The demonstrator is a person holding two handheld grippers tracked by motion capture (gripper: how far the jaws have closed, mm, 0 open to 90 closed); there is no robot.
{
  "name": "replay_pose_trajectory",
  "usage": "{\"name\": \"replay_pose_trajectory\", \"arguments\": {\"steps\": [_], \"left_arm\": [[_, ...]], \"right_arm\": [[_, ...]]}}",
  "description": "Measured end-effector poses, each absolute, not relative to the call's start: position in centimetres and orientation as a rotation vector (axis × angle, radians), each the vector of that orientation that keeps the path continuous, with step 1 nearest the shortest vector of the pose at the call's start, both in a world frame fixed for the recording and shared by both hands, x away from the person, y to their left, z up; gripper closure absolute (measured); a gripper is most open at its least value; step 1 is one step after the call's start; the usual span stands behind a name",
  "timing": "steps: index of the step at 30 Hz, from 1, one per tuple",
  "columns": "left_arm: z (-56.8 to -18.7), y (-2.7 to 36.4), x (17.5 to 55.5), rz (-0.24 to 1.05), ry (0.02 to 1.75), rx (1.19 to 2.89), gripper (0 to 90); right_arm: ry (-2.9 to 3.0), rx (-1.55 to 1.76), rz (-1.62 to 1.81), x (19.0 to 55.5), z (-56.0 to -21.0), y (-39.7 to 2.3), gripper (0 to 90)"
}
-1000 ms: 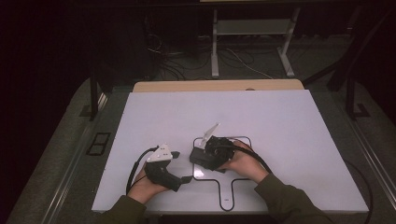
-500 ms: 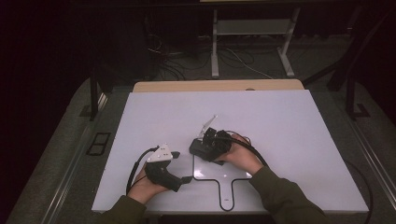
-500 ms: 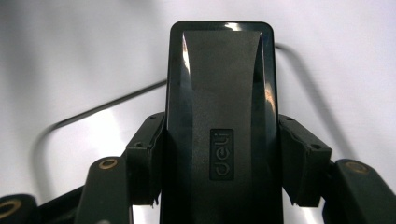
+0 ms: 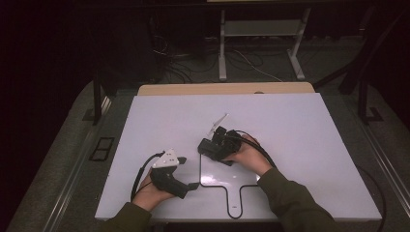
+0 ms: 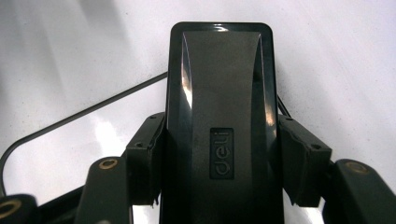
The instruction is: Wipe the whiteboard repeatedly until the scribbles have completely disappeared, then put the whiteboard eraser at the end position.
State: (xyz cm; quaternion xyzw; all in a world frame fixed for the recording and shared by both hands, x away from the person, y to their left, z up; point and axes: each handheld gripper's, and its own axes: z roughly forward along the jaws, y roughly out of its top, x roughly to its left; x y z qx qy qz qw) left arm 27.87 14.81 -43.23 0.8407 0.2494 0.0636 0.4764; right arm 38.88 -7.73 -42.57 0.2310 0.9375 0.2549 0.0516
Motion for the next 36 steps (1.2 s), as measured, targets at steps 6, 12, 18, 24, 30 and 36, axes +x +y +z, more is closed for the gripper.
{"name": "replay_pose_trajectory", "arguments": {"steps": [6,12,18,24,30,36], "left_arm": [[-43.2,14.8,27.9,0.158,0.604,2.056,0.0],[-43.2,14.8,27.9,0.158,0.604,2.054,0.0],[-43.2,14.8,27.9,0.158,0.604,2.049,0.0],[-43.1,14.9,27.8,0.16,0.609,2.05,0.0],[-43.3,14.7,27.8,0.161,0.605,2.059,0.0],[-43.2,14.8,27.7,0.163,0.601,2.054,0.0]], "right_arm": [[2.828,0.694,0.85,38.1,-41.3,-8.3,38.8],[2.773,0.761,0.899,39.3,-39.3,-9.8,38.9],[2.716,0.867,0.905,41.8,-38.3,-11.2,38.9],[2.664,0.987,0.871,44.8,-38.5,-12.6,38.9],[2.635,1.049,0.853,47.7,-39.4,-13.3,38.8],[2.629,1.097,0.834,50.0,-40.9,-13.3,38.7]]}}
